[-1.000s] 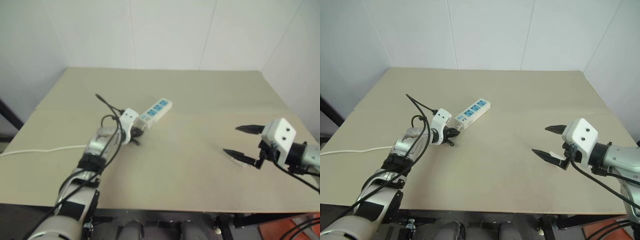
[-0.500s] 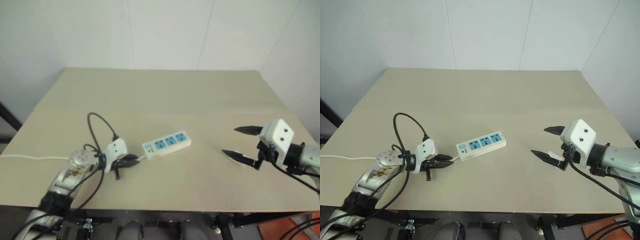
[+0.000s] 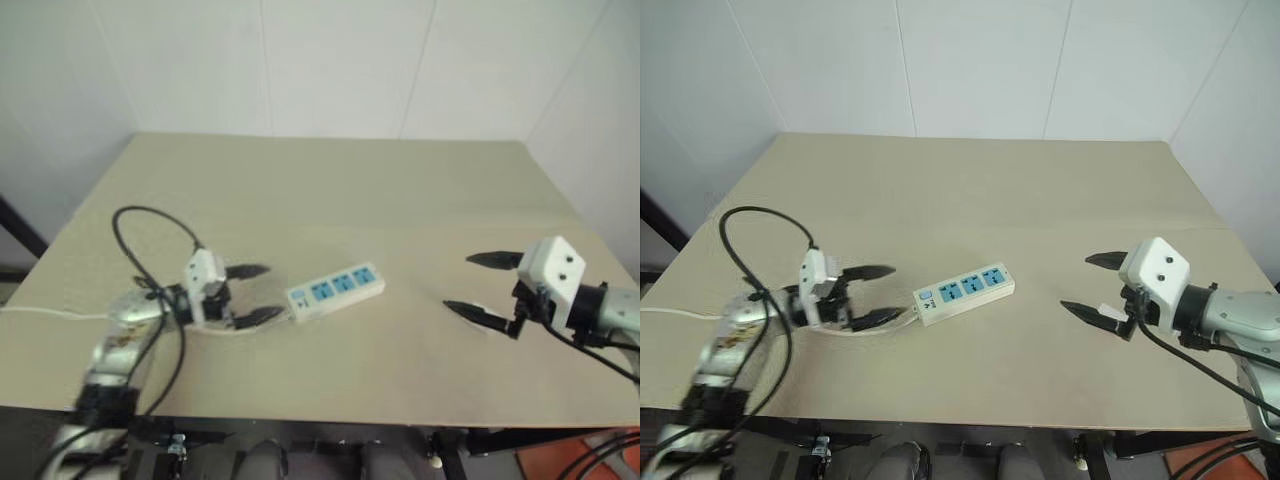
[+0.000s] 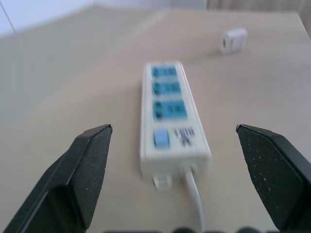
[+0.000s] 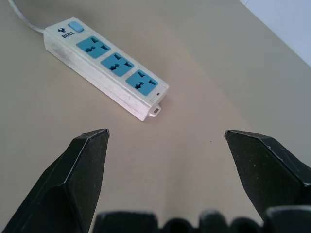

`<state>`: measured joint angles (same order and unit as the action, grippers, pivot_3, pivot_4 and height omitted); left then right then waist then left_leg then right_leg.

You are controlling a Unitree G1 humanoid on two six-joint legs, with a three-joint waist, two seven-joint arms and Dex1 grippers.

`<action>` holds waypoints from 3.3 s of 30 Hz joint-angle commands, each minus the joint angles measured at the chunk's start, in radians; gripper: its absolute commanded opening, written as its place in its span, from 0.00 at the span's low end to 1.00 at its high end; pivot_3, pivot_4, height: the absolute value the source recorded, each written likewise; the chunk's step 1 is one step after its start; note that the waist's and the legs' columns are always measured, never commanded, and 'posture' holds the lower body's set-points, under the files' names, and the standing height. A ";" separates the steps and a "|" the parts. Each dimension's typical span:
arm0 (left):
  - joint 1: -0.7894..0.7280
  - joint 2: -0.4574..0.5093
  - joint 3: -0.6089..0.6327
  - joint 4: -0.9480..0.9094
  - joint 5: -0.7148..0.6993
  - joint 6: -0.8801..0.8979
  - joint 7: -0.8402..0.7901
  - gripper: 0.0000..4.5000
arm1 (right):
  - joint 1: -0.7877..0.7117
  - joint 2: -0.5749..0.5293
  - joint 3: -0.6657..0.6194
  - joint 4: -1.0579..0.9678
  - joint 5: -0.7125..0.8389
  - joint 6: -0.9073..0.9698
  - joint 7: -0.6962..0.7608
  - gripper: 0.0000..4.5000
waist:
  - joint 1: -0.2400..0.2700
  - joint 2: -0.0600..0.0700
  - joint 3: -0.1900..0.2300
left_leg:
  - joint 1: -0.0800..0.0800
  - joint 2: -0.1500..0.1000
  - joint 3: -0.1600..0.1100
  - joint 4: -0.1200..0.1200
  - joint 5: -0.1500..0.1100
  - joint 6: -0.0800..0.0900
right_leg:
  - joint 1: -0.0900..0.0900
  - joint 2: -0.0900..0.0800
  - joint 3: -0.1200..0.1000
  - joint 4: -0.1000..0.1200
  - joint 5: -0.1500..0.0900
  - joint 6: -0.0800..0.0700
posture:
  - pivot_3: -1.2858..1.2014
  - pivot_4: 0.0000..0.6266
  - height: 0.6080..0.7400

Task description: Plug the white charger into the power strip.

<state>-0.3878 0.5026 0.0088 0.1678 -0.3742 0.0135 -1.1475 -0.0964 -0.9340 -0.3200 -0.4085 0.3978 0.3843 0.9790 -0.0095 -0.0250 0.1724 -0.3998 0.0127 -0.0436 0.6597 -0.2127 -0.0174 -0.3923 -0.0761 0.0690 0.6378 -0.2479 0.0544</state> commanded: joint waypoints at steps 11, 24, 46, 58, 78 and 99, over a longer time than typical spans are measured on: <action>-0.143 -0.140 -0.106 0.450 0.183 -0.341 -0.012 0.99 | 0.024 -0.014 -0.067 -0.064 0.028 0.016 -0.015 1.00 | -0.005 -0.001 0.000 | -0.001 0.000 -0.001 0.000 0.000 0.000 | -0.001 0.001 0.000 0.000 -0.001 0.001 | 0.52 0.24 1.00; -0.139 -0.233 -0.069 0.563 0.170 -0.418 0.019 0.74 | 0.001 -0.018 -0.037 -0.061 0.041 0.019 -0.007 1.00 | 0.004 0.002 -0.001 | 0.002 -0.001 -0.001 0.000 0.000 0.000 | 0.003 0.000 0.000 0.000 -0.003 0.007 | 0.52 0.24 1.00; -0.037 -0.072 -0.210 0.343 0.192 -0.330 -0.247 0.74 | -0.324 -0.216 0.307 0.039 -0.087 0.378 0.024 1.00 | -0.006 0.002 -0.001 | 0.001 0.001 -0.001 0.000 0.000 0.000 | 0.002 0.000 0.000 -0.005 0.000 0.003 | 0.52 0.24 1.00; -0.046 -0.085 -0.228 0.355 0.193 -0.334 -0.231 0.74 | -0.697 -0.253 0.786 0.256 -0.314 0.631 0.146 1.00 | 0.002 0.005 -0.002 | -0.001 0.000 -0.001 0.000 0.000 0.000 | 0.001 0.000 -0.001 -0.007 0.000 0.003 | 0.52 0.24 1.00; -0.040 -0.076 -0.237 0.344 0.206 -0.326 -0.213 0.74 | -0.724 -0.083 0.923 0.548 -0.510 0.538 0.247 0.96 | 0.001 0.008 -0.004 | -0.003 0.000 -0.001 0.001 0.000 0.000 | -0.001 0.000 -0.001 -0.006 0.001 0.004 | 0.52 0.24 1.00; -0.039 -0.053 -0.241 0.354 0.211 -0.325 -0.212 0.74 | -0.850 0.086 0.554 0.655 -0.402 0.363 0.079 0.26 | -0.010 0.011 -0.005 | 0.001 0.000 0.000 0.001 0.000 0.000 | 0.001 0.000 0.000 -0.006 0.002 0.006 | 0.52 0.24 1.00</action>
<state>-0.4386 0.4416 -0.1999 0.4885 -0.2196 -0.3228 -1.3685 -0.8971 -0.8594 0.3549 0.2630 -0.0649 0.7864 1.0933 -0.0194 -0.0140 0.1673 -0.3992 0.0126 -0.0439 0.6600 -0.2127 -0.0170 -0.3909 -0.0759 0.0693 0.6319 -0.2457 0.0597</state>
